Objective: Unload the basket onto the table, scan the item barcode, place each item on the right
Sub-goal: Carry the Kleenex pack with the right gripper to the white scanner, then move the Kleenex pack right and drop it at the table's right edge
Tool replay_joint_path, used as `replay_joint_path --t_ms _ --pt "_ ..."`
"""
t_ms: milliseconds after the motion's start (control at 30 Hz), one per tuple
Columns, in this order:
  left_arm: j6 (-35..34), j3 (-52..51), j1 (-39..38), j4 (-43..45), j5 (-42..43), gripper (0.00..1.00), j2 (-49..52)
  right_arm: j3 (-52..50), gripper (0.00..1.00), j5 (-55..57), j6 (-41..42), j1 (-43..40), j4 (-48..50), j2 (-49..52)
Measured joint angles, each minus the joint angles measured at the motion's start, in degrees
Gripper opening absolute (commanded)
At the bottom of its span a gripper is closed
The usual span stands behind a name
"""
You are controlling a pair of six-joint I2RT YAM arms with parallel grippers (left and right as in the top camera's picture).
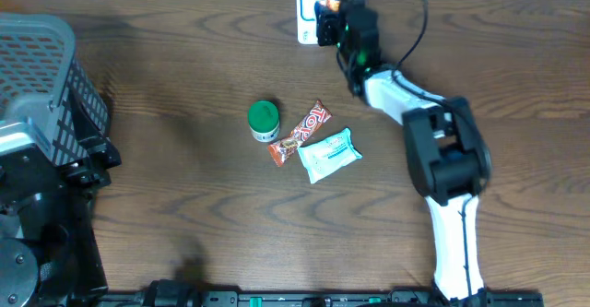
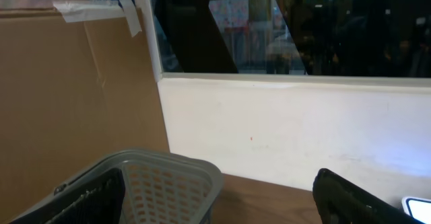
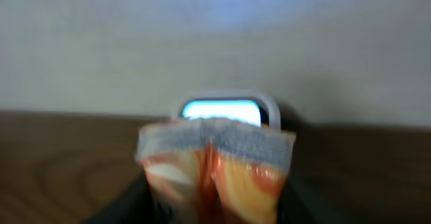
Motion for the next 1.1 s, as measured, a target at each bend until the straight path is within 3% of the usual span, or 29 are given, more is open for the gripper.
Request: replay_joint_path --t_ms 267,467,700,933,1100 --pt "0.0 -0.1 0.0 1.6 0.0 0.89 -1.4 1.2 0.47 13.5 -1.2 -6.7 -33.5 -23.8" --pt "0.0 -0.2 0.0 1.7 0.0 0.89 -6.8 1.9 0.41 22.3 -1.3 -20.2 -51.9 -29.9" --pt "0.0 -0.2 0.0 1.8 0.0 0.89 -10.3 -0.4 0.41 25.0 1.5 -37.3 -59.8 -25.2" --pt "0.0 -0.2 0.0 1.7 0.0 0.89 -10.2 -4.1 0.54 23.5 4.2 -44.9 -61.0 -17.4" --pt "0.0 -0.2 0.0 1.7 0.0 0.89 -10.2 -5.2 0.56 22.2 4.7 -47.8 -60.0 -11.6"
